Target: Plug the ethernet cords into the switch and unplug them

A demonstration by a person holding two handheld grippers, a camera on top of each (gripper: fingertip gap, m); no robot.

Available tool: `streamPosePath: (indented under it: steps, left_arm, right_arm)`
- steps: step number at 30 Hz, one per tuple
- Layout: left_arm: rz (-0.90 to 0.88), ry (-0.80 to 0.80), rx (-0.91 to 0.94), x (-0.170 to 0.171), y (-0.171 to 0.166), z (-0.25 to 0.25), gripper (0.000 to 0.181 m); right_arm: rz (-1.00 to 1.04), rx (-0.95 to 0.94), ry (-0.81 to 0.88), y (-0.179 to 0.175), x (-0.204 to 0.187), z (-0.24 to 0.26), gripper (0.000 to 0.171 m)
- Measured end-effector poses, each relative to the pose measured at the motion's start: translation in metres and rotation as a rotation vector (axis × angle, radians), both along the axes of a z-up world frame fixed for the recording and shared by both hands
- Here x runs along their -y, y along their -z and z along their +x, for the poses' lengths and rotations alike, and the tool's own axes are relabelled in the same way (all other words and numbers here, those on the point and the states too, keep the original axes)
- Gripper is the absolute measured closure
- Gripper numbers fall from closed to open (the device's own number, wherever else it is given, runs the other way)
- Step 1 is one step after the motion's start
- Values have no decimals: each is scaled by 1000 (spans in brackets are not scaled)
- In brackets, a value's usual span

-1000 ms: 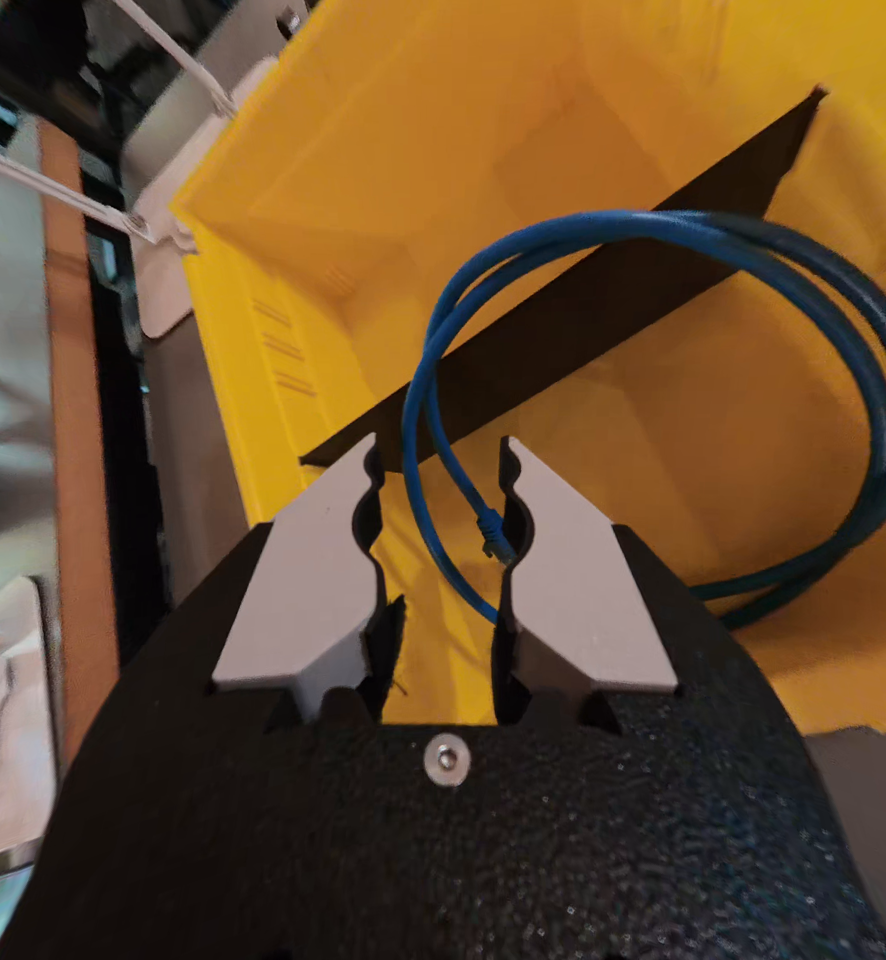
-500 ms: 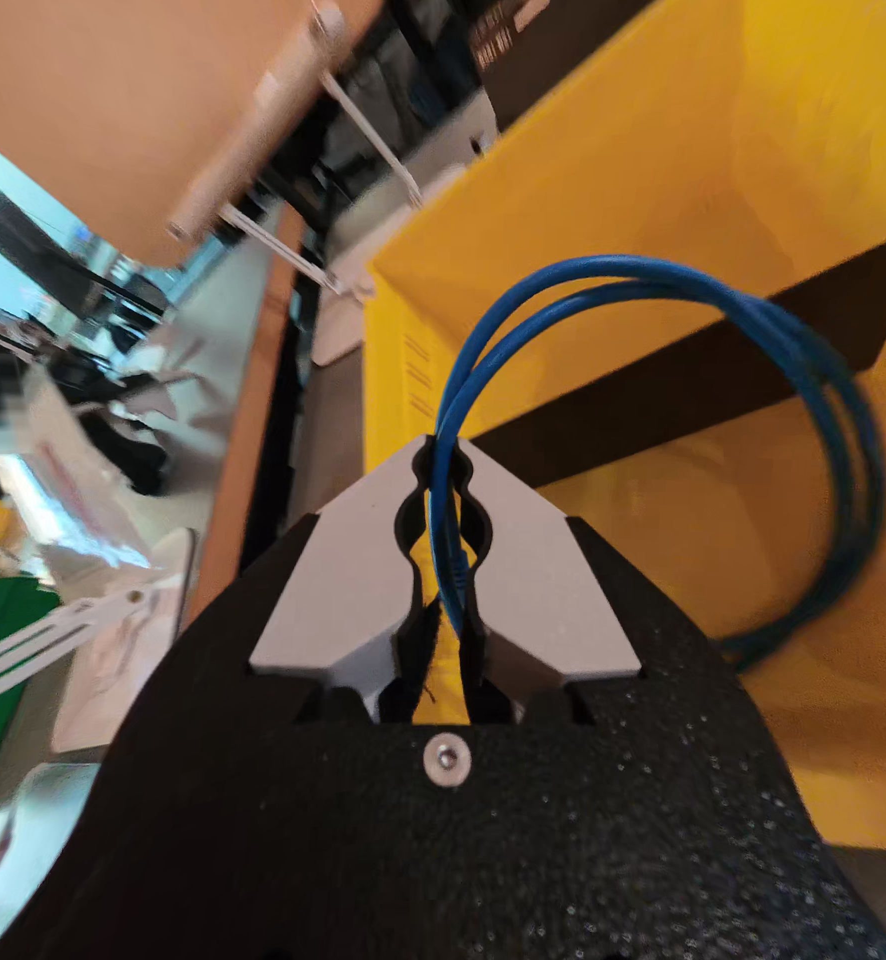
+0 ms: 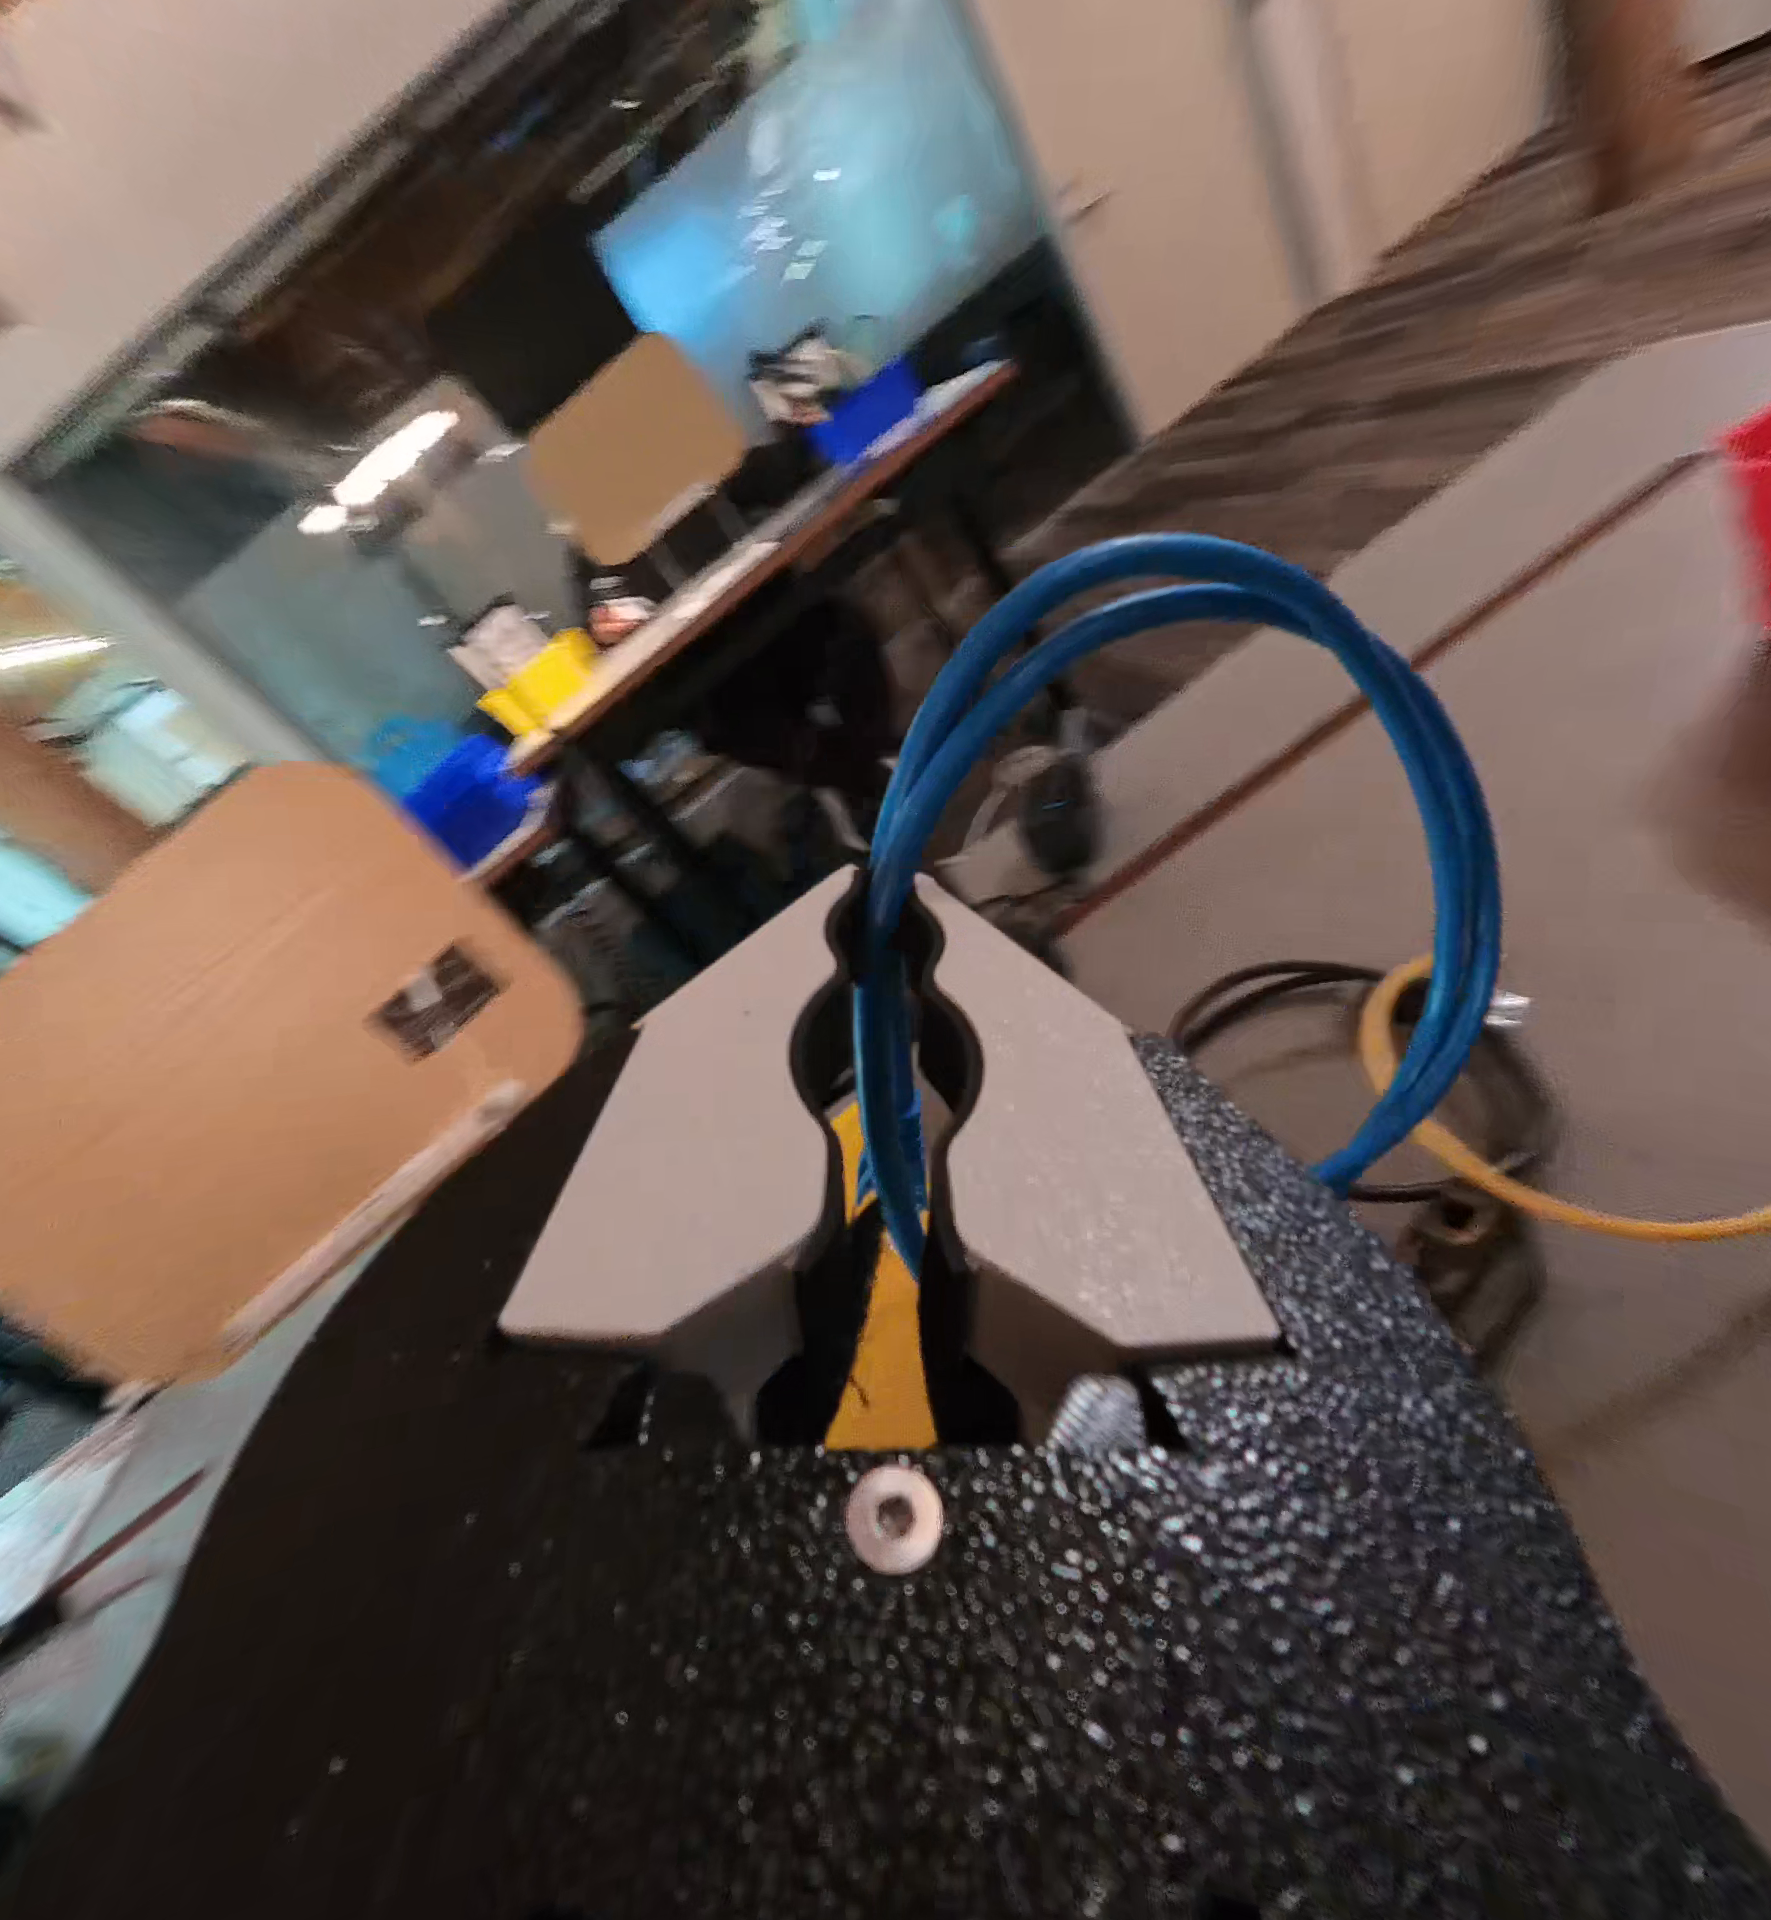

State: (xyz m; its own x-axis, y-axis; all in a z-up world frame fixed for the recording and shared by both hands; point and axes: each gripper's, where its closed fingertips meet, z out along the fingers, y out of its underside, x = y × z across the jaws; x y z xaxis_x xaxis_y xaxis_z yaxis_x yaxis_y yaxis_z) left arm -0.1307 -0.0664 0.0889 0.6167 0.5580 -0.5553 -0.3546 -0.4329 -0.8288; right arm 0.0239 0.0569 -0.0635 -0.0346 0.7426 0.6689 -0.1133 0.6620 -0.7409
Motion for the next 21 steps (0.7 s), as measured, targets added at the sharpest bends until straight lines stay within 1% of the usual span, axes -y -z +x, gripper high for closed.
streamPosePath:
  steps: [2,4,6,8,11,13,14,16,17,18,19,21]
  left_arm:
    - [-31,104,74,-43,12,14,178]
    - [-22,243,163,-88,23,36,178]
    - [-23,315,240,-128,35,49,178]
    - [-69,366,324,-165,57,59,178]
    - [-169,352,363,-202,96,54,177]
    - [-219,330,387,-216,121,46,175]
    - [-229,321,407,-221,132,43,163]
    - [-222,314,459,-223,145,39,114]
    - [-203,319,478,-220,146,39,97]
    - [-161,332,484,-217,140,40,90]
    - [-94,359,482,-212,129,41,87]
    - [67,433,487,-195,101,46,89]
  right_arm:
    - [31,-71,-26,-10,6,7,146]
    - [47,-131,-54,-19,12,13,150]
    - [40,-148,-34,-22,8,14,150]
    - [18,-110,-1,-17,-1,9,150]
    - [-3,-100,38,-16,-11,7,150]
    - [-18,-112,29,-19,-11,8,150]
    - [-21,-112,30,-19,-11,8,150]
    - [-19,-105,35,-18,-11,8,150]
    - [-20,-100,37,-17,-12,7,150]
    - [-21,-95,40,-16,-12,6,150]
    - [-23,-89,43,-15,-13,6,150]
    - [-31,-79,52,-14,-14,5,150]
